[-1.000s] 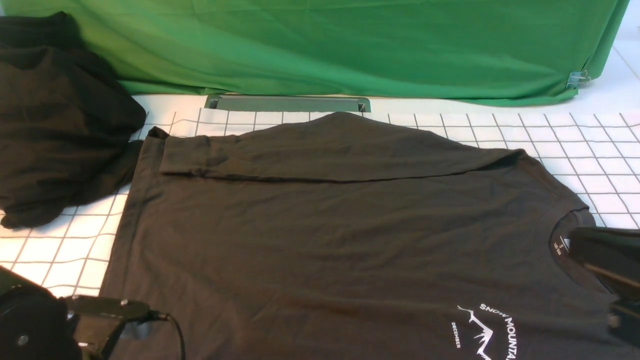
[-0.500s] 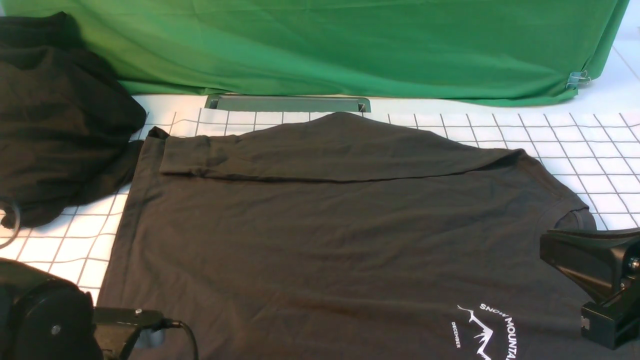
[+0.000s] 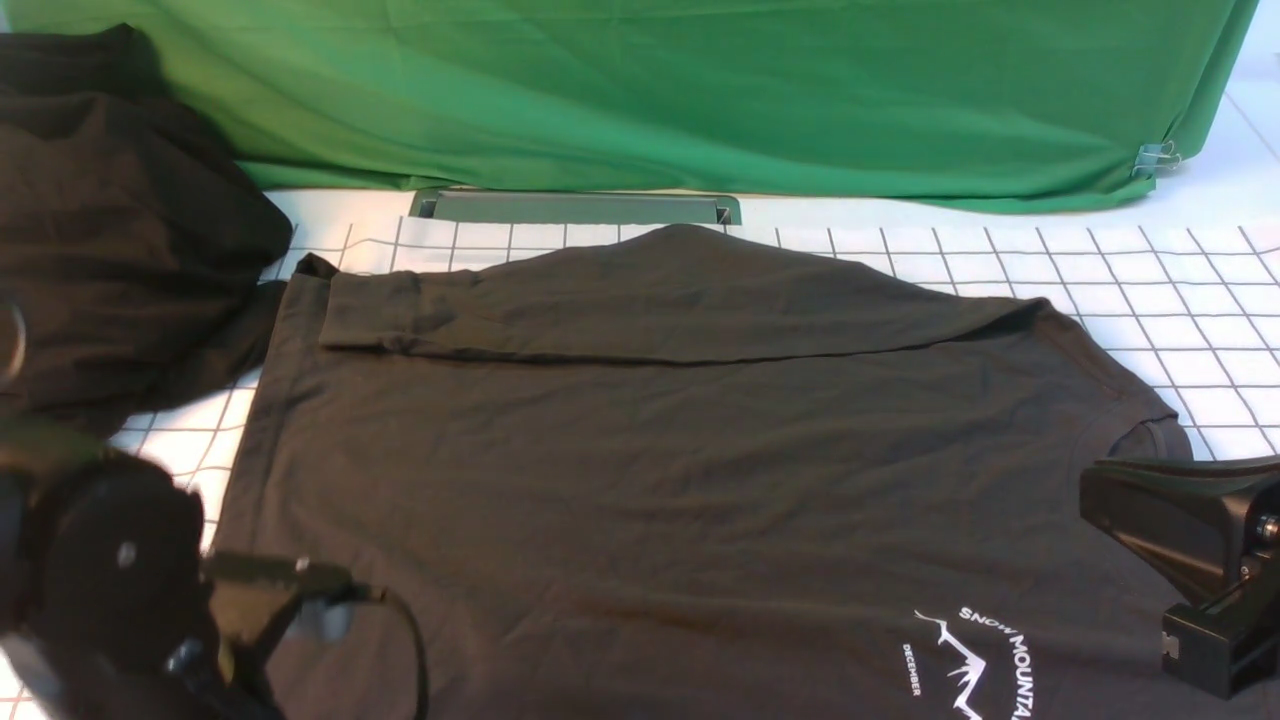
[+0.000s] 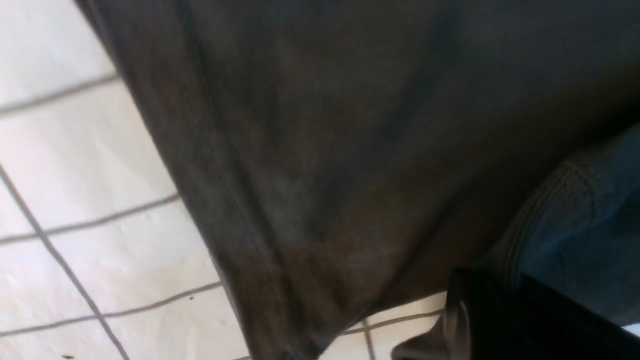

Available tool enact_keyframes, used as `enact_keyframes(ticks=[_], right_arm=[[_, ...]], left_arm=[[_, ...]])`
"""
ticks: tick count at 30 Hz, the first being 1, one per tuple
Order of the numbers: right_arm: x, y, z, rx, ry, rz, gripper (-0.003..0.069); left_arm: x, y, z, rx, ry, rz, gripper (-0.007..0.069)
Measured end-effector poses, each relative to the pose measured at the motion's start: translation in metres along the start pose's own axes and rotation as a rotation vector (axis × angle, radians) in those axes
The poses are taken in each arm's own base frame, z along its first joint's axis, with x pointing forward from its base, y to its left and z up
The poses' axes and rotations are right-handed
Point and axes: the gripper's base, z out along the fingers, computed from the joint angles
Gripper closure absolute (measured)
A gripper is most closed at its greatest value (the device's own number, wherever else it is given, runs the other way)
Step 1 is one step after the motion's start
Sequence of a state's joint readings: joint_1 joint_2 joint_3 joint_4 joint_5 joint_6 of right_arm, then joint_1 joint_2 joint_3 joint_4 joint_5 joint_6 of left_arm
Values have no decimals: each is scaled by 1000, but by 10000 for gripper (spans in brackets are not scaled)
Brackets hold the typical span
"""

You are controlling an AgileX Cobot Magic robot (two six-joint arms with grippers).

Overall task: Fold a long-sleeved shirt over a white checkered tablecloth.
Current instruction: 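Fold the left side of the black T-shirt inward over its body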

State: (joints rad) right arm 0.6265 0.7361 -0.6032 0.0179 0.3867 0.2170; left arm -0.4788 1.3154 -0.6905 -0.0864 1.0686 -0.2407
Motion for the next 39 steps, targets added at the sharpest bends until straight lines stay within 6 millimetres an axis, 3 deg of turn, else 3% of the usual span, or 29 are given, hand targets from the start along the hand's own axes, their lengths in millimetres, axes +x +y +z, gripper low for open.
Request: enact_keyframes(ticks=[8, 13, 14, 15, 17, 18, 21, 22, 24, 30, 34, 39], right_arm=[[0, 0, 0, 0, 0, 0, 649], [0, 0, 0, 0, 0, 0, 649], [0, 0, 0, 0, 1, 1, 649], [0, 0, 0, 0, 1, 1, 649], [0, 0, 0, 0, 4, 14, 649], [1, 0, 0, 0, 6, 16, 649], [3, 0, 0, 1, 34, 42, 649], [3, 0, 0, 1, 37, 42, 649], [5, 0, -2, 14, 104, 47, 649], [-5, 5, -5, 41, 369, -16, 649], [-11, 14, 15, -27, 499, -77, 648], [15, 23, 73, -85, 758, -152, 596]], left_arm=[[-18, -2, -25, -25, -102, 36, 591], [-44, -5, -69, -44, -282, 50, 591], [-53, -4, -87, -37, -349, 35, 591], [-54, -3, -90, -35, -357, 31, 591], [-73, 10, -122, -27, -455, -28, 591], [-75, 11, -124, -25, -461, -35, 591], [-107, 39, -143, -11, -511, -110, 591], [-108, 39, -143, -13, -511, -105, 591], [-131, 54, -136, -4, -484, -124, 591], [-175, 88, -89, -29, -364, -192, 591], [-187, 102, -62, -36, -295, -220, 591], [-196, 109, -44, -56, -265, -219, 591]])
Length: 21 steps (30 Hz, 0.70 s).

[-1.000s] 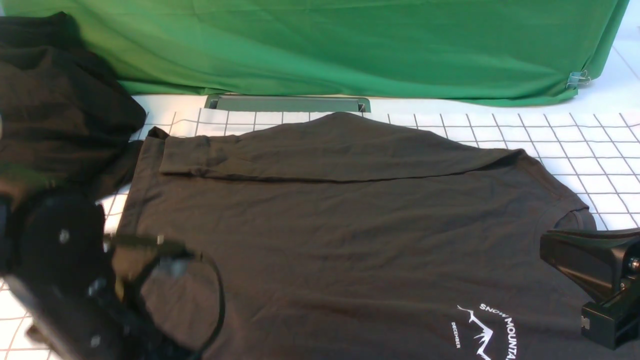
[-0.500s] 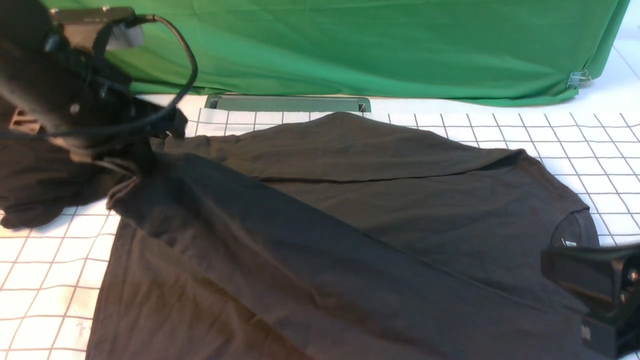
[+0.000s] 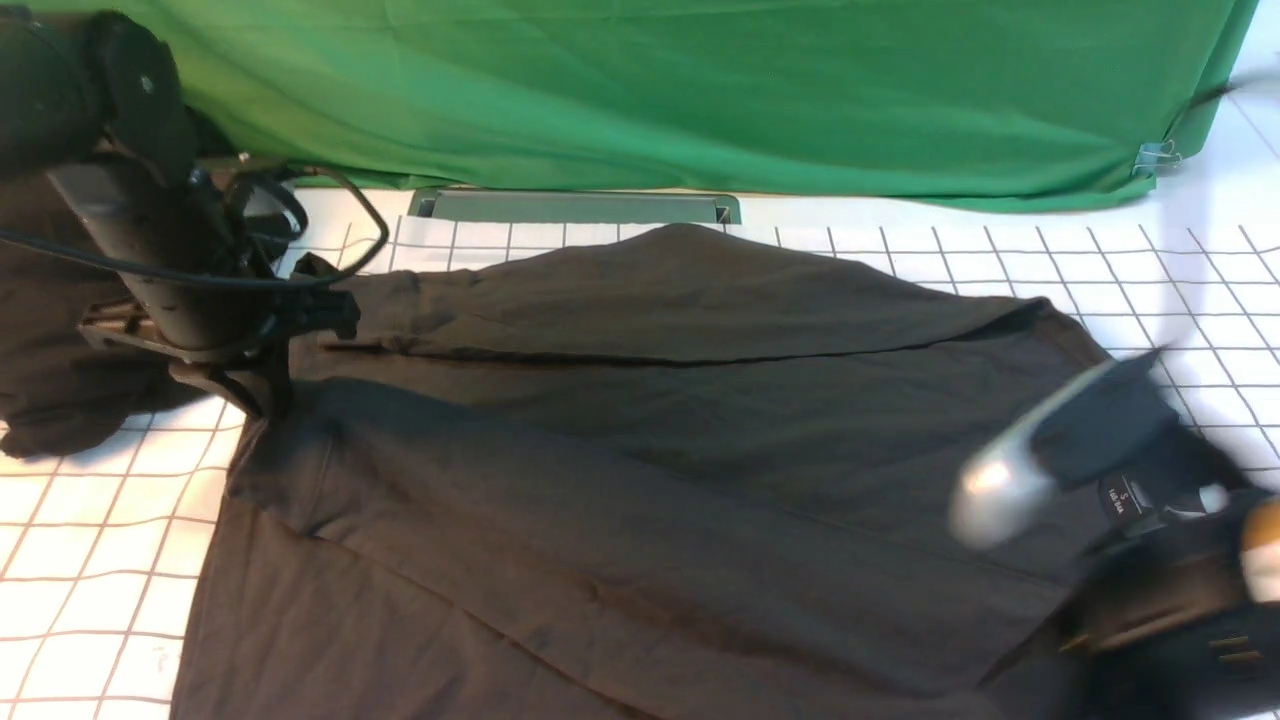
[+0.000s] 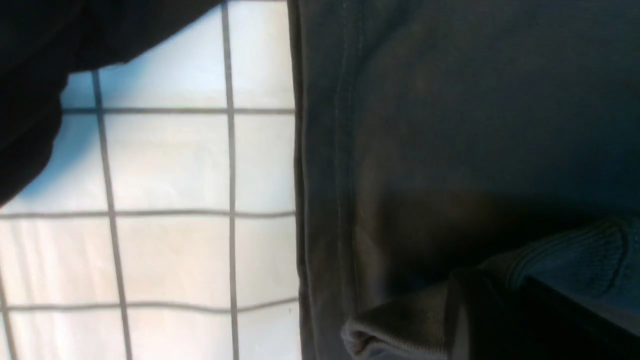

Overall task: Fold a long-sleeved shirt over a white checkered tablecloth.
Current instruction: 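Fold the left side of the black T-shirt inward over its body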

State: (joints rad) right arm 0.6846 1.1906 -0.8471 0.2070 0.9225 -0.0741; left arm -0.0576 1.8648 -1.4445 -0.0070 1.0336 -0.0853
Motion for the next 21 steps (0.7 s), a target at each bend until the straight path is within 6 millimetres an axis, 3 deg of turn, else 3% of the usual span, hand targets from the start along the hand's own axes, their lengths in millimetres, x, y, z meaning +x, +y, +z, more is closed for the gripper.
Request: enact_keyframes(ticks=[1, 2, 3, 5, 7, 11, 17, 21], right_arm=[[-4, 3, 18, -7, 62, -16, 546], [-4, 3, 19, -7, 59, -16, 537], [-8, 9, 40, -14, 107, -42, 448], [-12, 16, 63, -17, 134, -73, 354], [-15, 20, 77, -18, 129, -91, 301], [-17, 20, 102, -7, 156, -95, 276], [-17, 15, 123, 28, 189, -120, 283], [-21, 13, 129, 43, 169, -116, 352]], left_arm=[[-2, 0, 2, 0, -11, 1, 591], [-2, 0, 2, 0, -13, 1, 591], [-4, 0, 3, 2, -33, 1, 591], [-6, -1, 3, 5, -52, 0, 591], [-6, -1, 2, 6, -57, 0, 591], [-6, -1, 2, 6, -57, 0, 591], [-6, -1, 2, 14, -56, -6, 591], [-6, -2, 2, 23, -55, -11, 591]])
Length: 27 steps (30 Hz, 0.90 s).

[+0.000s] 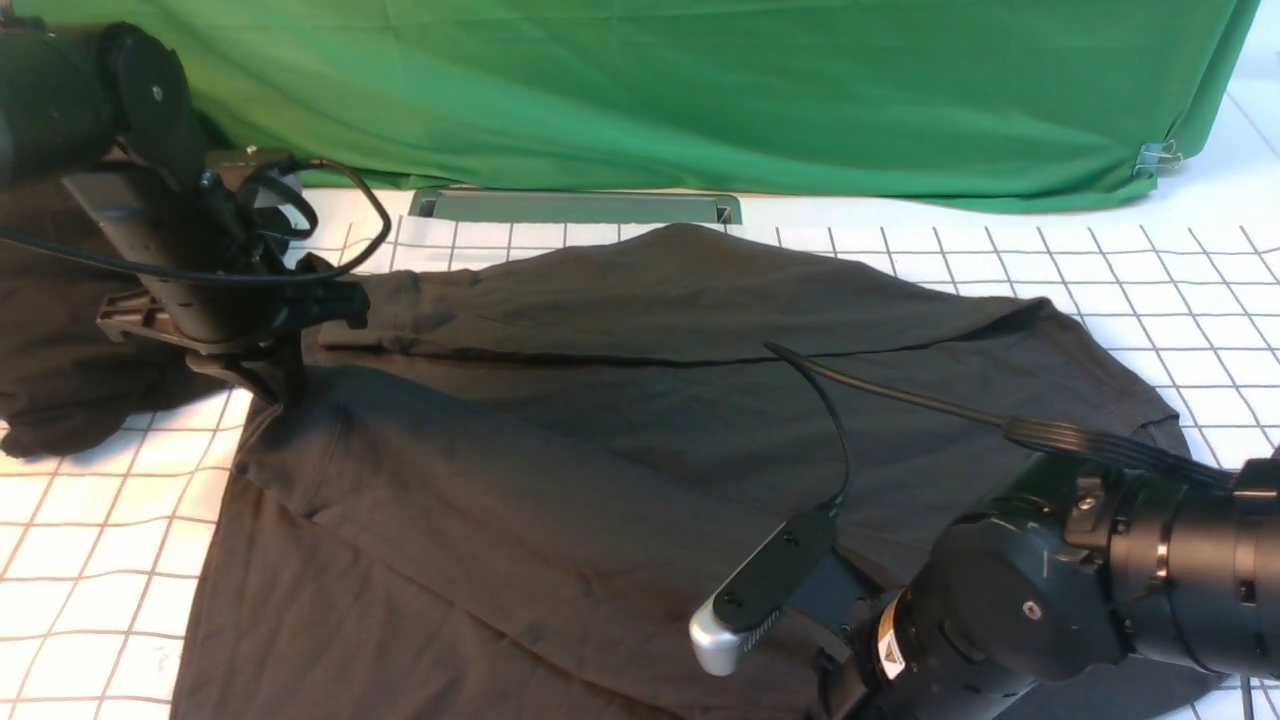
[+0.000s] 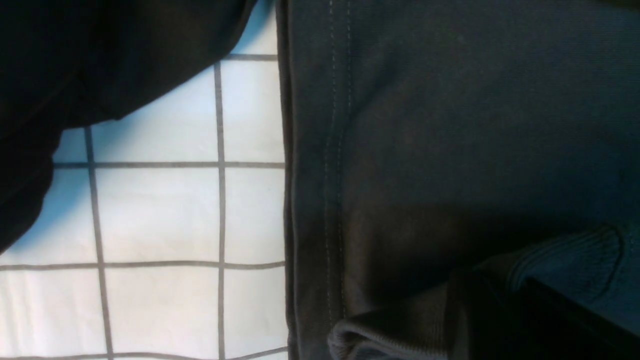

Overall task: Fold a long-sleeved shirt over a white checkered tablecloth.
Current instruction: 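Fold the left side of the black T-shirt inward over its body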

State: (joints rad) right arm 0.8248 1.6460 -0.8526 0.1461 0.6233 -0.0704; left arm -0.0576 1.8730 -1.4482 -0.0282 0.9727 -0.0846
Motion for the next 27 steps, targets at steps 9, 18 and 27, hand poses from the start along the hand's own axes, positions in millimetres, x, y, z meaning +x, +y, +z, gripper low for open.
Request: enact_keyframes(ticks=[9, 18, 27], right_arm=[[8, 3, -6, -6, 74, 0, 642], [24, 26, -44, -33, 92, -40, 642], [26, 30, -42, -35, 84, -35, 575]], left_arm=[[4, 0, 0, 0, 48, 1, 591], [12, 0, -1, 7, 127, 50, 591], [11, -1, -1, 14, 121, 87, 585]])
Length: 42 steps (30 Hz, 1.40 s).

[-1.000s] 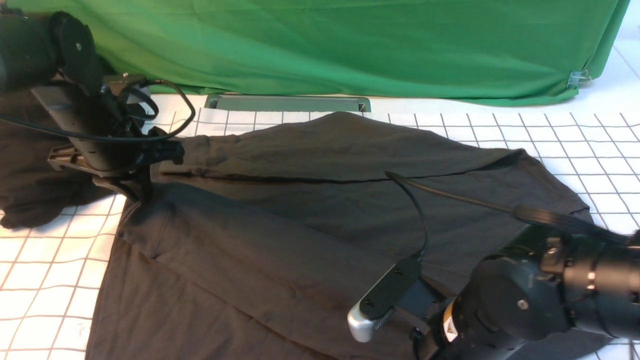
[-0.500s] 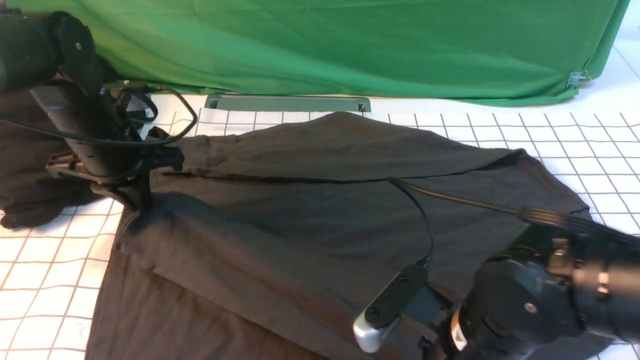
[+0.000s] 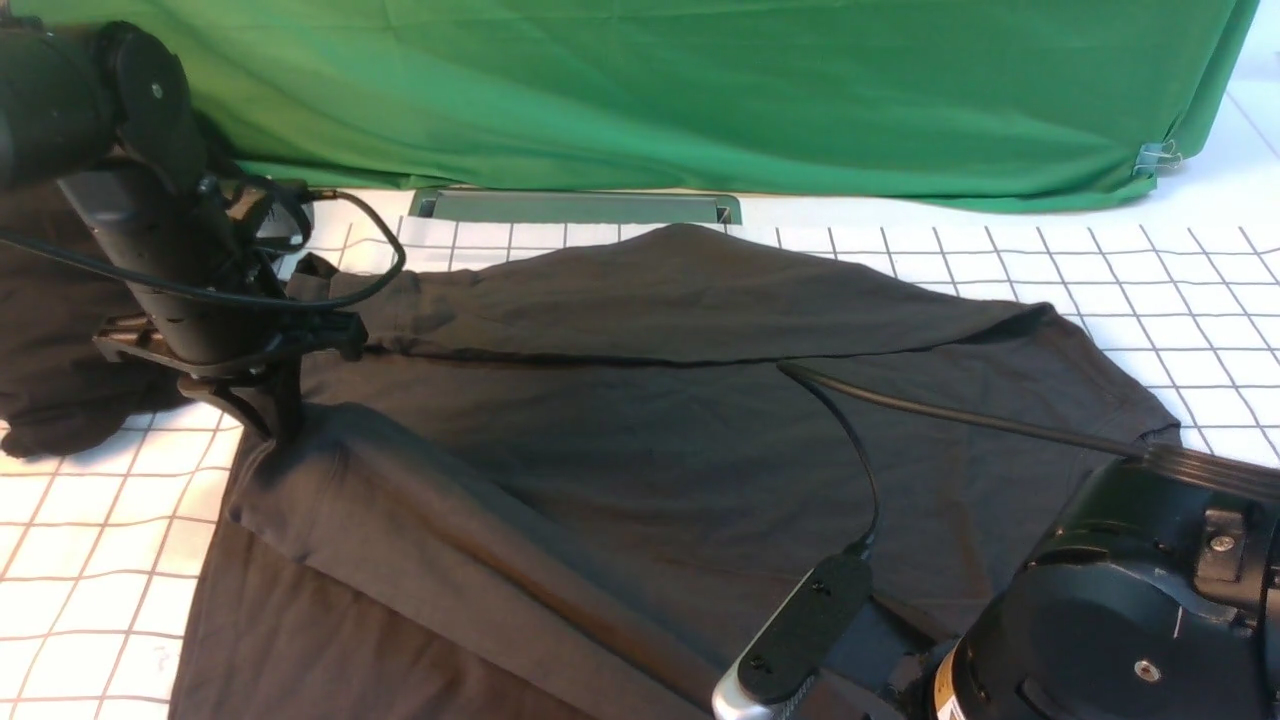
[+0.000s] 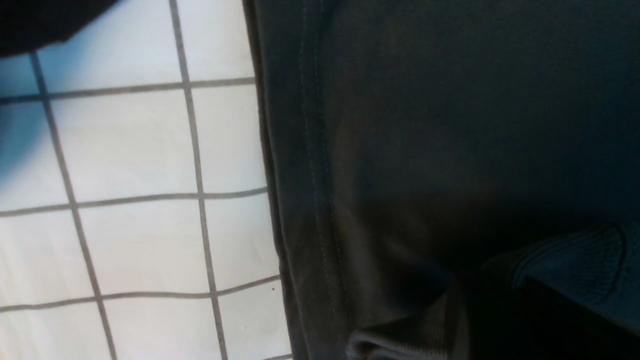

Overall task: Fold a long-sleeved shirt over a white checkered tablecloth.
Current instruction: 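Fold the left side of the black T-shirt inward over its body, then grab the top left corner of the dark shirt with the left gripper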

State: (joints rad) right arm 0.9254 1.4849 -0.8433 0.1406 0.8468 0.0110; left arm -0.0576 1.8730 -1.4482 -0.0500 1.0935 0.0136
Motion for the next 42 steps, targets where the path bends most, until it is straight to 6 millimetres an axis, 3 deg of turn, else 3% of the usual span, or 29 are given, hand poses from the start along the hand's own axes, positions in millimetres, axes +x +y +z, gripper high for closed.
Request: enact_keyframes(ticks=[4, 5, 9, 10, 14, 15, 18, 23, 28, 42], right_arm=[[0, 0, 0, -2, 3, 3, 461], [0, 0, 0, -2, 3, 3, 404], [2, 0, 0, -2, 18, 8, 305], [3, 0, 0, -1, 31, 15, 271], [4, 0, -2, 0, 29, 23, 252], [3, 1, -9, -3, -1, 27, 255], [0, 2, -20, -7, -54, 31, 267], [1, 4, -61, -8, -250, 7, 291], [5, 4, -83, -4, -381, -3, 291], [3, 1, -91, 38, -468, -6, 292]], left_arm=[[0, 1, 0, -12, -4, 11, 522], [0, 2, 0, -27, -5, 20, 467], [-1, 7, 0, -77, -7, 26, 322], [-2, 9, -1, -96, -17, 11, 236], [-10, 9, -3, -102, -100, -33, 117], [-18, 9, -5, -94, -190, -49, 67], [-25, 8, -2, -85, -255, -62, 49], [-44, 9, 30, -75, -338, -75, 69], [-53, 10, 53, -67, -373, -75, 101], [-65, 6, 58, -10, -487, -109, 149]])
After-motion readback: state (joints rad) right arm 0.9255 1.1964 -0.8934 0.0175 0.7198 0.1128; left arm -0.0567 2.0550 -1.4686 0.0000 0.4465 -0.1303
